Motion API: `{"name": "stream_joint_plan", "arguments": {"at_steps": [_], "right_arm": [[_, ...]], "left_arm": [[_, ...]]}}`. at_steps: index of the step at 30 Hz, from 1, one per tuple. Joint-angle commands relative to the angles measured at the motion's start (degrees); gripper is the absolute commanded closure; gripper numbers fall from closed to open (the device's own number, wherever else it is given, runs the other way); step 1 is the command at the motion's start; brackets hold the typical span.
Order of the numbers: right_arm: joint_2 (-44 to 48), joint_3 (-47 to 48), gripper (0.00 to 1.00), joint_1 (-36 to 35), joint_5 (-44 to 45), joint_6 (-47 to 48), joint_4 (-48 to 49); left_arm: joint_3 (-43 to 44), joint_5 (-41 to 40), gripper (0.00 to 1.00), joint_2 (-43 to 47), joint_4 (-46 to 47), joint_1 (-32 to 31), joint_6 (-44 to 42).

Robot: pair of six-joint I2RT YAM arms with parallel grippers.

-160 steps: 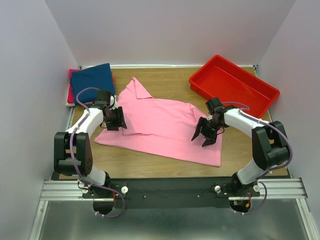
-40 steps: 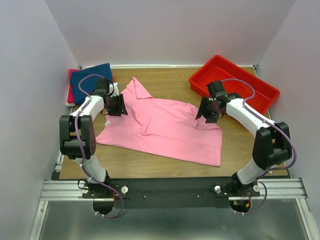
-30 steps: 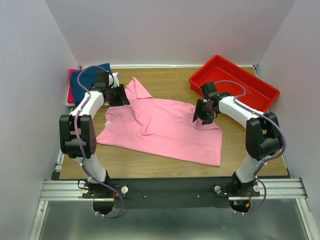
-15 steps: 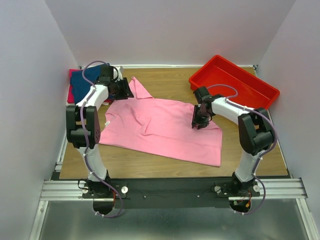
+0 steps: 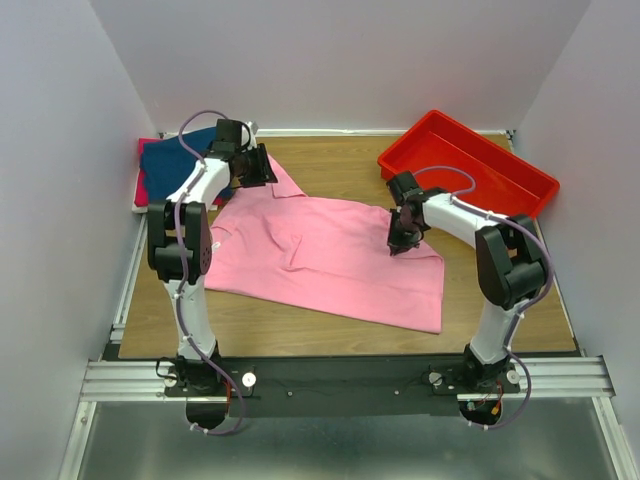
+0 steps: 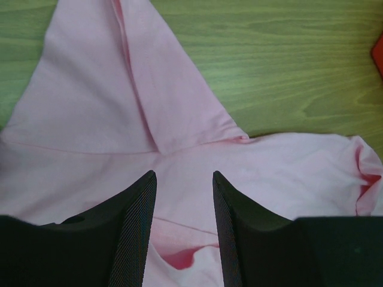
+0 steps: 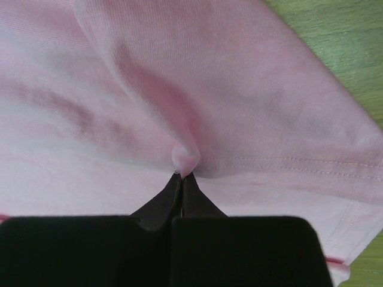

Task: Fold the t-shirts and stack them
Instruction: Fold the tshirt

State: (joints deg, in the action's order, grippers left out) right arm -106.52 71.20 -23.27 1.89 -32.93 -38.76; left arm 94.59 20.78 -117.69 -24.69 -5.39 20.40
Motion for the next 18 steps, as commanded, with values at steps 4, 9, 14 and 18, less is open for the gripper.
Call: {"name": "stream_joint_plan", "arguments": {"at_steps": [4, 9, 14, 18], "right_arm": [[4.3, 0.43, 0.99, -0.29, 1.98, -1.08, -1.05], [6.23, -0.18, 1.0, -0.29, 2.33, -1.61, -1.58], [6.94, -0.45, 1.0, -0.29, 2.33, -1.61, -2.28], [7.11, -0.53, 1.0, -0.29, 2.24, -1.88, -2.46]], "left_arm": [[5.69, -6.71, 0.49, -5.7, -3.08, -1.29, 0.43], [6.31, -8.73, 0.49, -8.87, -4.23, -2.17, 0.69], [5.96, -9.61, 0.49, -9.49, -4.49, -2.7, 0.51], [6.57, -9.88, 0.49, -10.37, -4.4, -3.05, 0.69]]}}
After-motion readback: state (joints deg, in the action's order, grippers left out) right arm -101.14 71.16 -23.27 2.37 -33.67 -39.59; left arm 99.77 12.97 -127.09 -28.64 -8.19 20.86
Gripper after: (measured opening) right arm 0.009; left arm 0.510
